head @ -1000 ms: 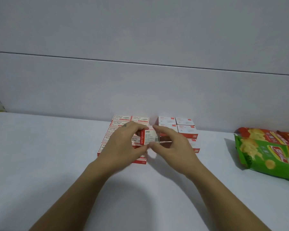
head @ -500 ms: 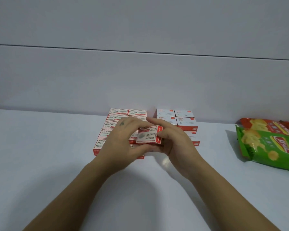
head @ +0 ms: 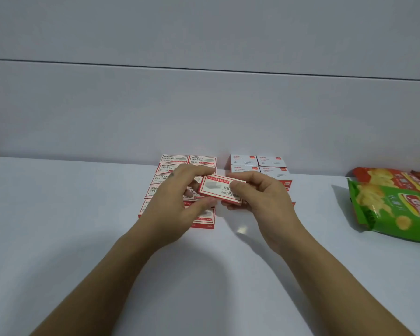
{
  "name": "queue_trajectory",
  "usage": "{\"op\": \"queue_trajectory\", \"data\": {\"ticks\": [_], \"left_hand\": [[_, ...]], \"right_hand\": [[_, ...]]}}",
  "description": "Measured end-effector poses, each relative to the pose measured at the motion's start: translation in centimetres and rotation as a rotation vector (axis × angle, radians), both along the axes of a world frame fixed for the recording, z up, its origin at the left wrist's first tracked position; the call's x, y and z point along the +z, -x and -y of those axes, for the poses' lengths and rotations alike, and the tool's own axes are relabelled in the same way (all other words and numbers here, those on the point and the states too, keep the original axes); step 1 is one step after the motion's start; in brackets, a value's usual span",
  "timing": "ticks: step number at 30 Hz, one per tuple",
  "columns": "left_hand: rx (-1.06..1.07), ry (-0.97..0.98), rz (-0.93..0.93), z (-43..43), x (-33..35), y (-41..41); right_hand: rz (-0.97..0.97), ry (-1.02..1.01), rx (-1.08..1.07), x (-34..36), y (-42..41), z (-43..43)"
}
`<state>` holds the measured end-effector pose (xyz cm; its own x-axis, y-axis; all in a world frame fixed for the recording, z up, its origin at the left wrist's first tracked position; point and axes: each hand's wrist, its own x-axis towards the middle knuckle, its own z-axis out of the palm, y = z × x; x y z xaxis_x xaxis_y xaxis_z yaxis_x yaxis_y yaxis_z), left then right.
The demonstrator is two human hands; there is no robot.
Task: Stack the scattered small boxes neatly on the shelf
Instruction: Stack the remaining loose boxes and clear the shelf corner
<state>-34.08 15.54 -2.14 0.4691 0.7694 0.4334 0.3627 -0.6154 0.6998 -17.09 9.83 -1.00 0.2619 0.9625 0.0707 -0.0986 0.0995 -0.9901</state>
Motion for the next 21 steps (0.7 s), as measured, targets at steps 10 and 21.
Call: {"op": "queue_trajectory", "data": {"ticks": [10,21], "left_hand": [[-0.077,0.457,0.339,0.1,0.6,0.1],[-0.061,0.256,0.299,1.3,-0.5,-1.5]], "right_hand": [[0.208,0.040,0.183,0.0,-0.4,0.1],[0.003,-0.064,-0.043,0.0,0.8,0.1]]}}
